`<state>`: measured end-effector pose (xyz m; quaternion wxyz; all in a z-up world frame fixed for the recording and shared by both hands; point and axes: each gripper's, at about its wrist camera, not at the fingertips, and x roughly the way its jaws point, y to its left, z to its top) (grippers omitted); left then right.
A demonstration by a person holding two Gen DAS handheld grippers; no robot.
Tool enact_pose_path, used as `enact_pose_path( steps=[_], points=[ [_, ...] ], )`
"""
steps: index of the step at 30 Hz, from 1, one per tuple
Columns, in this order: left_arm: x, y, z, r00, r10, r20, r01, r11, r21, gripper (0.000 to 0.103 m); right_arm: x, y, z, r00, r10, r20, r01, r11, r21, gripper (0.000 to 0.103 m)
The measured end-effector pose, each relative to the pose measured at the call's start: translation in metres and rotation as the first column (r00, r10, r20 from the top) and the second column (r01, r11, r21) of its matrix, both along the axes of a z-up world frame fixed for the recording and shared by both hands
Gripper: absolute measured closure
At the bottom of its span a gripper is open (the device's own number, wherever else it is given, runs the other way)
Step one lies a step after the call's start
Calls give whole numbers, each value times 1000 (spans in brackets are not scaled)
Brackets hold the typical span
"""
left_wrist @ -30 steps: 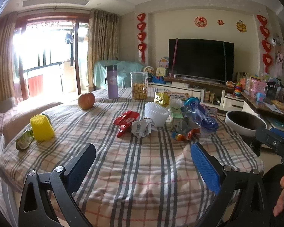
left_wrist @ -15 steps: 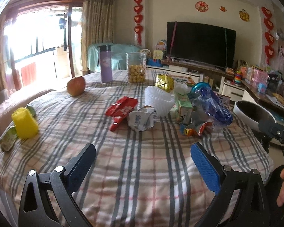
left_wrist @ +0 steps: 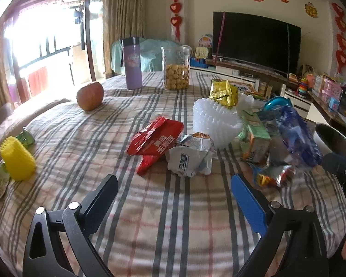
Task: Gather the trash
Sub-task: 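Grasp the silver snack wrapper with the left tool while the right tool grasps the blue bag, then carry both wrappers over the trash bin and open both tools to drop them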
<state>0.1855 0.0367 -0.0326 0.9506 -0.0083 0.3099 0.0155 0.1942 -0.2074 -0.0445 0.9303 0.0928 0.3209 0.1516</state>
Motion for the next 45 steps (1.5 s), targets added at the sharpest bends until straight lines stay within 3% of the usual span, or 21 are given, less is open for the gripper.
enact_pose_path(
  steps=[7, 10, 11, 15, 18, 33, 45],
  points=[
    [42, -10, -11, 998, -19, -58, 20, 1000, 15, 14, 23, 4, -4, 999, 18, -37, -18, 1000, -1, 22],
    [57, -11, -18, 994, -26, -107, 27, 1000, 4, 36, 30, 5, -9, 997, 29, -68, -30, 1000, -6, 43],
    [61, -10, -21, 991, -38, -129, 37, 999, -12, 54, 32, 4, -10, 996, 35, -76, -35, 999, -5, 51],
    [64, -8, -22, 988, -71, -139, 65, 997, -51, 73, 28, 0, -11, 997, 46, -70, -45, 999, 14, 57],
    [59, -7, -19, 989, -91, -118, 85, 995, -55, 76, 21, -3, -7, 997, 48, -59, -46, 999, 28, 61],
    [-24, -15, 0, 983, -172, -67, 162, 977, -139, 78, -28, -29, -9, 998, 12, -61, -6, 996, 93, 62],
    [-34, -71, 15, 941, -335, -41, 327, 935, -140, 78, -50, -71, -3, 995, -93, -42, 97, 990, 102, 62]
  ],
)
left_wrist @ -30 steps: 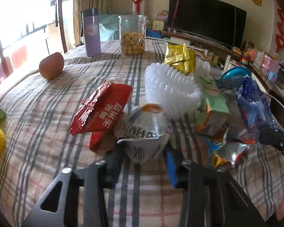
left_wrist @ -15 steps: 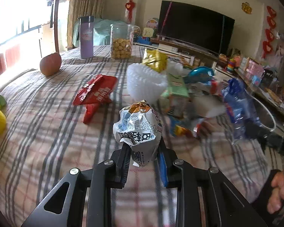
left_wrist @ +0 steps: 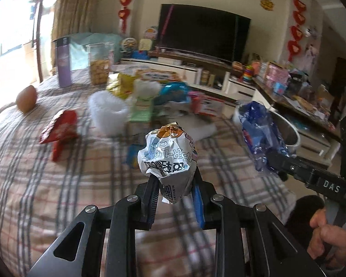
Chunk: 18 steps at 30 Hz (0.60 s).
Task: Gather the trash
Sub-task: 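Carry both wrappers over the trash bin and open both tools to drop them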
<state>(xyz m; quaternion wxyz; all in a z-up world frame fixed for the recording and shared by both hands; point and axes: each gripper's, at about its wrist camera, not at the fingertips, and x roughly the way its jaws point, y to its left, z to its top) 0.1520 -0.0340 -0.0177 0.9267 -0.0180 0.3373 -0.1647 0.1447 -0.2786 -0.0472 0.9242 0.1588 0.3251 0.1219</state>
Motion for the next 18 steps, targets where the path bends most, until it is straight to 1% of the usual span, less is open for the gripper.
enact_pose_path(
  steps=[6, 13, 18],
  points=[
    [12, -25, 0, 998, -61, 5, 61, 998, 16, 78, -4, -22, 1, 999, -53, -1, 53, 999, 4, 62],
    [39, -51, -6, 993, -122, 3, 122, 992, 37, 78, -3, -47, 2, 995, -103, -7, 103, 995, 4, 62],
    [59, -68, -10, 989, -146, -1, 146, 988, 44, 78, -1, -64, 5, 991, -137, -10, 137, 991, -1, 62]
  ],
)
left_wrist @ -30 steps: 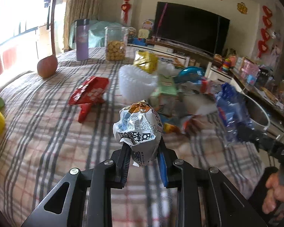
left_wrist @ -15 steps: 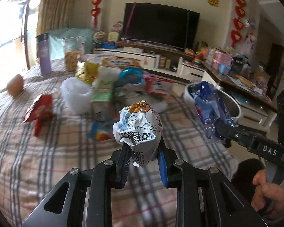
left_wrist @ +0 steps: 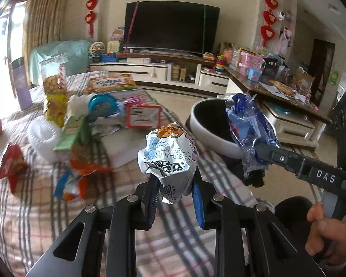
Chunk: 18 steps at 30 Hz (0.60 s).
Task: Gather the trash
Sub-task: 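Carry both wrappers over the trash bin and open both tools to drop them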
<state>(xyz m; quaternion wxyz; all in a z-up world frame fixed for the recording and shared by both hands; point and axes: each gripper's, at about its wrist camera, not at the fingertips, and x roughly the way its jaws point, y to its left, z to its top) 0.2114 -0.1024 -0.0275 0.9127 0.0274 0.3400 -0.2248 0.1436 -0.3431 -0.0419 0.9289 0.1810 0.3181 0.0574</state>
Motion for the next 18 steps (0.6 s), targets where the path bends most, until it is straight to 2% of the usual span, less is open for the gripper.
enact_pose_path(
  steps=[18],
  points=[
    [59, -63, -1, 995, -101, 19, 101, 995, 23, 77, 27, -61, 2, 993, -110, -41, 109, 994, -23, 62]
  ],
)
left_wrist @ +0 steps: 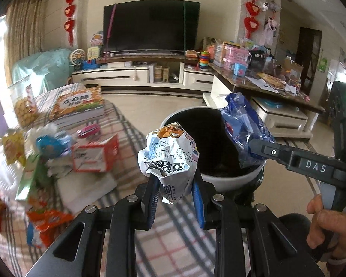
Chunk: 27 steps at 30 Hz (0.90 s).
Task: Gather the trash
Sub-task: 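Carry both wrappers over the trash bin and open both tools to drop them, then move both open tools back toward the table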
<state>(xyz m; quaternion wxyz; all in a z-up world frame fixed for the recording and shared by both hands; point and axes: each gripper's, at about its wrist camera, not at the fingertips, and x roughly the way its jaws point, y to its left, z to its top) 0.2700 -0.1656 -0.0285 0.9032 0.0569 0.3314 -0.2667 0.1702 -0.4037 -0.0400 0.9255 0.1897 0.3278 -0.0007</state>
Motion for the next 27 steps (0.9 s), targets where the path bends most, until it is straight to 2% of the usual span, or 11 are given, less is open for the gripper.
enact_pose_path(
  steps=[17, 19, 22, 23, 25, 27],
  points=[
    [51, -48, -8, 998, -55, -13, 55, 998, 25, 75, 26, -28, -6, 998, -17, -55, 17, 1000, -3, 59],
    [53, -52, -10, 998, -56, -19, 57, 998, 26, 73, 30, -32, -7, 998, -14, -65, 14, 1000, 3, 59],
    [57, -54, -12, 998, -50, -34, 51, 998, 26, 61, 32, -37, -7, 998, -21, -65, 22, 1000, 15, 55],
    [57, -53, -12, 998, -47, -36, 48, 999, 22, 57, 31, -37, -7, 998, -23, -65, 24, 1000, 17, 52],
    [57, -51, -13, 998, -41, -39, 42, 999, 18, 56, 30, -37, -6, 998, -31, -60, 32, 999, 19, 45],
    [55, -50, -13, 999, -31, -42, 32, 999, 15, 49, 27, -38, -3, 998, -40, -49, 41, 999, 24, 37]
  ],
)
